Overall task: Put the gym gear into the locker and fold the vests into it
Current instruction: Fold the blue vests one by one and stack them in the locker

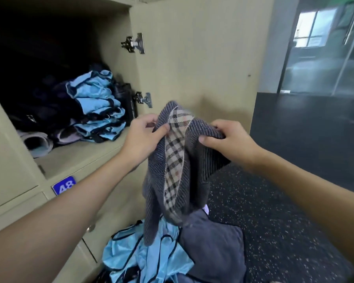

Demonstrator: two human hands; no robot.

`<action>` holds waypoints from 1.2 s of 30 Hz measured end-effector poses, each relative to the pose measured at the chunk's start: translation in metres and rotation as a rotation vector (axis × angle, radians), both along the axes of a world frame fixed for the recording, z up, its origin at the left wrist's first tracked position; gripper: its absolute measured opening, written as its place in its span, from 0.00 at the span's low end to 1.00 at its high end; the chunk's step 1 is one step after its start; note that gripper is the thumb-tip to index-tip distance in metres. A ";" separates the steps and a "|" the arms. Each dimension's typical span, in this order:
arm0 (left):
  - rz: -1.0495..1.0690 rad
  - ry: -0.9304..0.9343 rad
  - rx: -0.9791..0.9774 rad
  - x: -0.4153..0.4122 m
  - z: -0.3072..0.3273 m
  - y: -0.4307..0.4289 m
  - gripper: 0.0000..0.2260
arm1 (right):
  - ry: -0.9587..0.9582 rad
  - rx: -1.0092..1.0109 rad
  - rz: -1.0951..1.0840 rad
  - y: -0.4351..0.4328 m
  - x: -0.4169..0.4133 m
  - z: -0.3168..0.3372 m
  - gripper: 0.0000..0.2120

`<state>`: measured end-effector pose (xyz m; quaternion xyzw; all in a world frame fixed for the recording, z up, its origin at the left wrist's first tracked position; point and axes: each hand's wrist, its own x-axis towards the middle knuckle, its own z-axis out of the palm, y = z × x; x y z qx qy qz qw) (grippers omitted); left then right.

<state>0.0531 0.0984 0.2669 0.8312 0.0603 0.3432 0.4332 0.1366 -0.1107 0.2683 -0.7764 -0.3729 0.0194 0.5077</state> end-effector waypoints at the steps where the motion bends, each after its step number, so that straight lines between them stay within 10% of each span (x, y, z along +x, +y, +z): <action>1: 0.006 -0.015 -0.010 -0.009 0.002 0.002 0.09 | 0.024 0.031 0.004 0.003 -0.005 0.002 0.10; 24: 0.018 -0.008 -0.227 -0.047 -0.005 0.027 0.03 | 0.129 -0.083 0.218 0.066 -0.034 -0.027 0.16; 29: -0.104 0.216 -0.161 -0.051 -0.014 0.035 0.34 | 0.129 -0.034 0.255 0.070 -0.043 -0.027 0.14; 34: -0.157 0.156 -0.147 -0.055 -0.006 0.024 0.00 | 0.156 -0.029 0.263 0.067 -0.049 -0.026 0.14; 36: -0.024 0.071 -0.107 -0.054 -0.002 0.026 0.03 | 0.201 -0.038 0.271 0.065 -0.049 -0.028 0.11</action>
